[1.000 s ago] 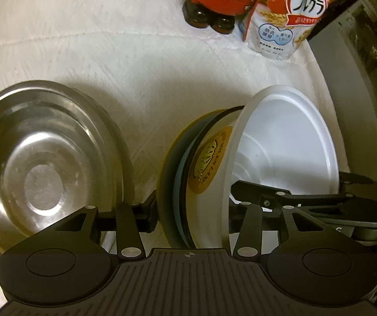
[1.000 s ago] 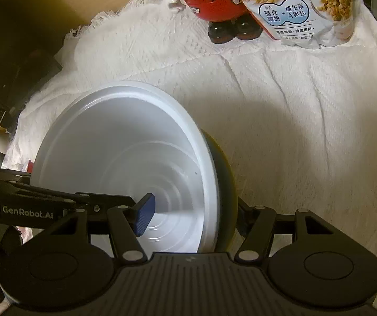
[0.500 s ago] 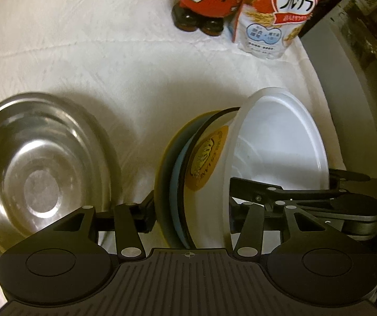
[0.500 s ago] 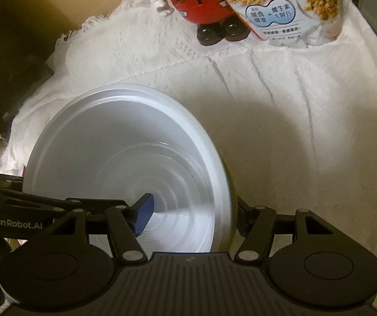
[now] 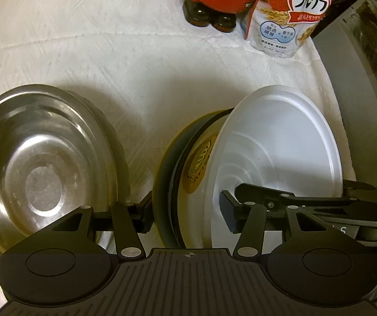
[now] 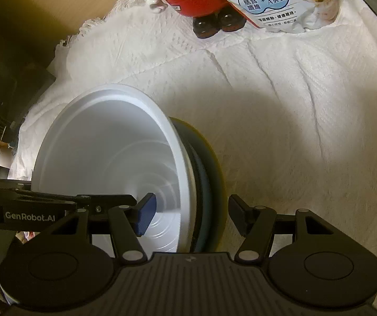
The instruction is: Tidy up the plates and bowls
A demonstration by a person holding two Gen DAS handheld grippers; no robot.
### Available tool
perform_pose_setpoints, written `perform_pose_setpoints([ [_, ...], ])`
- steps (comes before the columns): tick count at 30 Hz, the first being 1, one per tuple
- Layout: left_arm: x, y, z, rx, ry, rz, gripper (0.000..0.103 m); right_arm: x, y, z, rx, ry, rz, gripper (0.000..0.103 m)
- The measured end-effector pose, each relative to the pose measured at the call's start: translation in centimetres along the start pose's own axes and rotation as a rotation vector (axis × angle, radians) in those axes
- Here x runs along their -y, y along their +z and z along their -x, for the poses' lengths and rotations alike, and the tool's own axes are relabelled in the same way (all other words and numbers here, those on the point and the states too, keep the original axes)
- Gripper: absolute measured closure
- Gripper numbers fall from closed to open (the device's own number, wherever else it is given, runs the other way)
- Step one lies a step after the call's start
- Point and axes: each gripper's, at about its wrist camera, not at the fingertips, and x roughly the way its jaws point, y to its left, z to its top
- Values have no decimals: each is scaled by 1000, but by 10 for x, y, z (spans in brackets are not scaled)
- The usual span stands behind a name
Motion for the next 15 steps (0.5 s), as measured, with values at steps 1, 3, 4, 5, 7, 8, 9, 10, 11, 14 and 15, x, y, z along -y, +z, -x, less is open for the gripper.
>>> perform_pose_setpoints([
  [1,0,0,0,2,5,-3,51,-2,1,0,-1,-4,6,41],
  [3,-1,-1,0,6,3,-2,52,-4,1,0,-3,-4,18,43],
  [4,-2,-2,0,7,0,-3,52,-5,1,-1,-4,-5,20,43],
  [5,-2,-2,1,6,-1,-4,52,-5,1,-1,-5,-4,18,43],
  [7,-2,-2,1,7,1,2,52,-4,0,-1,-5,-3,8,43],
  [8,-3,-2,1,6,1,3,52,-3,0,-1,-5,-3,3,43],
  [9,-3,-2,2,5,1,3,52,-3,0,-1,-5,-2,-1,43],
  [10,-3,-2,2,4,0,2,52,-2,0,-1,-5,-2,-4,44],
  [11,-3,-2,2,5,0,2,52,-3,0,-1,-6,0,-8,45],
  [14,-3,-2,2,4,1,6,52,-3,-1,-1,-15,11,-23,47],
  [15,-2,-2,2,4,1,9,53,-4,-1,-1,-16,9,-26,47],
])
